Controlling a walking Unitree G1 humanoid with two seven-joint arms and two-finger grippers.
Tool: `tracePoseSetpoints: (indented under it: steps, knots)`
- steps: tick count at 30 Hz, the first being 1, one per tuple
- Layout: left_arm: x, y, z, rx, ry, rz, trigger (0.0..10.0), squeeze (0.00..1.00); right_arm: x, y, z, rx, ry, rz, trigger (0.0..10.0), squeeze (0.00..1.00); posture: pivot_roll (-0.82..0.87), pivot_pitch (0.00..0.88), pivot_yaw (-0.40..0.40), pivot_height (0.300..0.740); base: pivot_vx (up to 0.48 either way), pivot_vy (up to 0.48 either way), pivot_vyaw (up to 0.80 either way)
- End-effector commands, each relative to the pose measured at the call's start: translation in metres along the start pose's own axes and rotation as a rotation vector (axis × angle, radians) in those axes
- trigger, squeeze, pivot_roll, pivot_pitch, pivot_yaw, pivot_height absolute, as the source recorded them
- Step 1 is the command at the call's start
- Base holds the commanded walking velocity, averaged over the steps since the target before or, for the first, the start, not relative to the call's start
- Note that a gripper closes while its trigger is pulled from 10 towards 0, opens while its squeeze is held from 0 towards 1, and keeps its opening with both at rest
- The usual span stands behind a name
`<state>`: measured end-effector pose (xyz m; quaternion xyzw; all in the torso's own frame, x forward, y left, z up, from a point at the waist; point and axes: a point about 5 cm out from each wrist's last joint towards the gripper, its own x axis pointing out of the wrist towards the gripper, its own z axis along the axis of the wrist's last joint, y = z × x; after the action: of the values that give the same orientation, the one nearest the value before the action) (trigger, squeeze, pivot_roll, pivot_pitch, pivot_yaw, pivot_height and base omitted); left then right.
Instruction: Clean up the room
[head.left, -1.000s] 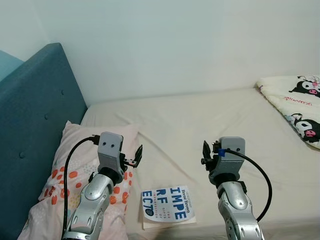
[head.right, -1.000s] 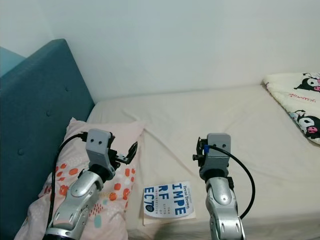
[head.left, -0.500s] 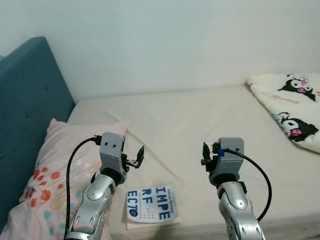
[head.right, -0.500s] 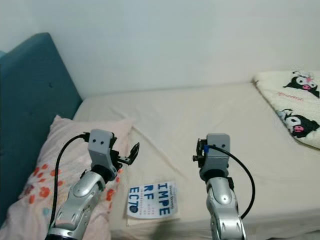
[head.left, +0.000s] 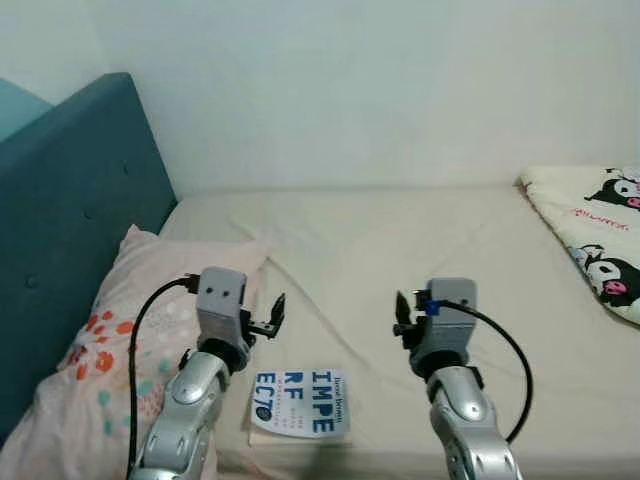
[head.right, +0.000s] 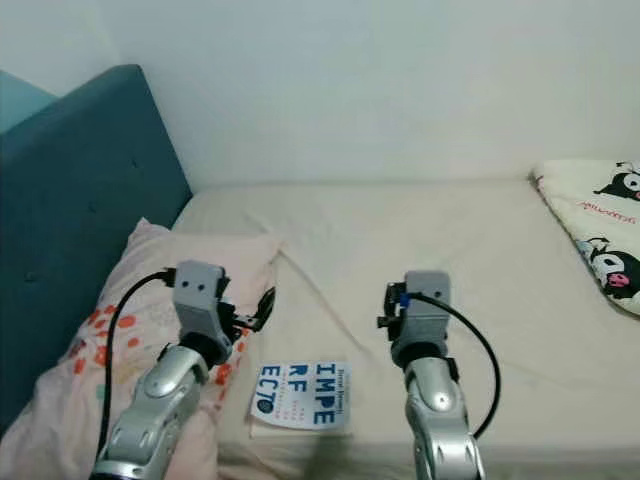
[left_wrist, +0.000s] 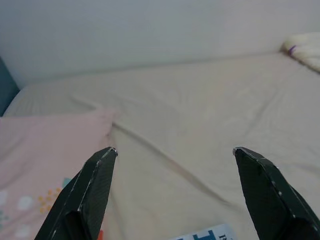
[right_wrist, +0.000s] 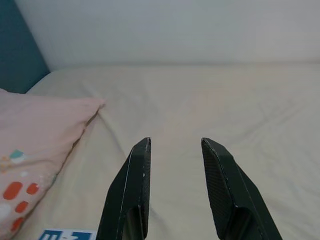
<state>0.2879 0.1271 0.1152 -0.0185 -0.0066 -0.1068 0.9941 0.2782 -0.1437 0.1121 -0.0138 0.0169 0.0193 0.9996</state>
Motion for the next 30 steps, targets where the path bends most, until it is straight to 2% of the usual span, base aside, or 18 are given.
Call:
tracePoseSetpoints:
  steps: [1,10,20,23,30]
  knots:
    - [-0.0010,-0.0012,-0.0017,0.000,0.014,-0.006,10.0,0.00,-0.0009,-0.0057,-0.0067,0.015,0.037,-0.019,10.0,0.00,-0.02,0.050,0.034,0.732,0.000,-0.480,0.00]
    - [0.0000,0.0030,-0.0061,0.004,0.066,0.001,10.0,0.00,-0.0013,-0.0065,-0.0083,0.022,0.050,-0.018,10.0,0.00,-0.02,0.052,0.035,0.732,0.000,-0.066,0.00]
    - [0.0000,0.0037,-0.0077,0.008,0.084,-0.012,10.0,0.00,-0.0010,-0.0053,-0.0089,0.025,0.057,-0.010,10.0,0.00,-0.02,0.044,0.036,0.732,0.000,0.479,0.00]
    - [-0.0001,0.0013,-0.0049,0.049,0.063,-0.034,10.0,0.00,-0.0008,-0.0051,-0.0089,0.026,0.058,-0.009,10.0,0.00,-0.02,0.042,0.037,0.732,0.000,0.480,0.00]
    - [-0.0001,-0.0007,-0.0058,0.041,0.064,-0.041,10.0,0.00,-0.0012,-0.0053,-0.0095,0.026,0.059,-0.011,10.0,0.00,-0.02,0.040,0.038,0.732,0.000,0.000,0.00]
